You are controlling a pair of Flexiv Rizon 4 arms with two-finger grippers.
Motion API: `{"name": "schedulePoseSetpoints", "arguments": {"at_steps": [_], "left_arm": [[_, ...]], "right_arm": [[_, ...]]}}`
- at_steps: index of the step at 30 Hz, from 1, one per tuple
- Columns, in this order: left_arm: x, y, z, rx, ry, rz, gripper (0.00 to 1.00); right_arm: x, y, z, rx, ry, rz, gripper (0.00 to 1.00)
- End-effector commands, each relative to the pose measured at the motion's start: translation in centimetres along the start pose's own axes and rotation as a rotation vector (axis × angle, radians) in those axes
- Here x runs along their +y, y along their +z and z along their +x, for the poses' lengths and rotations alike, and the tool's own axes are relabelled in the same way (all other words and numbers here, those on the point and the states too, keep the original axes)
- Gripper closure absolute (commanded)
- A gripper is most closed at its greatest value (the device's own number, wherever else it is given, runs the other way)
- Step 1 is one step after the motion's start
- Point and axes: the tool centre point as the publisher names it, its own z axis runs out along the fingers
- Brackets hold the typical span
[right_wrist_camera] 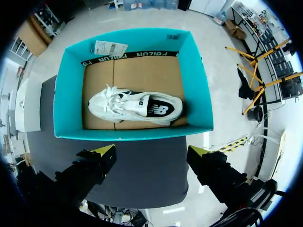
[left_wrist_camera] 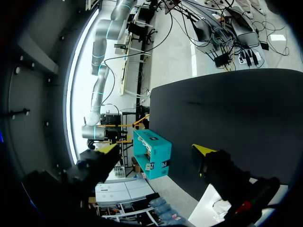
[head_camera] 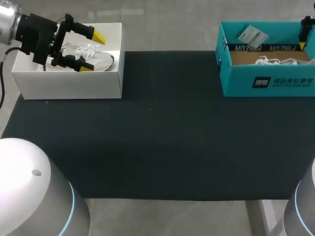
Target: Take the shoe out of the shoebox, open the shoe tongue, remove and reinsert the insole, then place the shoe into the shoebox
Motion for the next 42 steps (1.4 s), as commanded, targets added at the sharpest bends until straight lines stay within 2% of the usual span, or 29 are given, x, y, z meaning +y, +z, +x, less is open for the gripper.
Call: {"name": "schedulePoseSetpoints", "arguments": {"at_steps": [1,10,13,21,22,23,26,32,37,42], "left_arm": [[0.1,0.0,-0.1,0.005,0.000,0.002,0.00],[0.1,0.0,-0.1,0.005,0.000,0.002,0.00],[0.1,0.0,-0.1,0.005,0.000,0.002,0.00],[0.1,0.0,-0.1,0.005,0.000,0.002,0.00],[0.4,0.2,0.1,0.062,0.012,0.007,0.00],[0.6,0.3,0.2,0.084,0.026,-0.010,0.00],[1.4,0.0,0.4,0.127,0.053,0.011,0.00],[5.3,-2.5,2.2,0.246,0.069,0.047,0.00],[8.8,-4.7,4.1,0.443,0.084,0.088,0.00],[12.4,-6.5,5.9,0.608,0.073,0.066,0.00]], "right_arm": [[-1.7,0.1,0.3,0.013,-0.001,-0.032,0.00],[-2.9,-0.1,1.0,0.034,0.023,-0.004,0.00],[-3.3,0.0,1.4,0.000,0.013,0.004,0.00],[-3.3,0.0,1.4,0.000,0.013,0.004,0.00],[-3.3,0.0,1.4,0.000,0.013,0.004,0.00],[-3.3,0.0,1.4,0.000,0.013,0.004,0.00],[-3.3,0.0,1.4,0.000,0.013,0.004,0.00],[-3.3,0.0,1.4,0.000,0.013,0.004,0.00],[-3.3,0.0,1.4,0.000,0.013,0.004,0.00],[-3.3,0.0,1.4,0.000,0.013,0.004,0.00]]}}
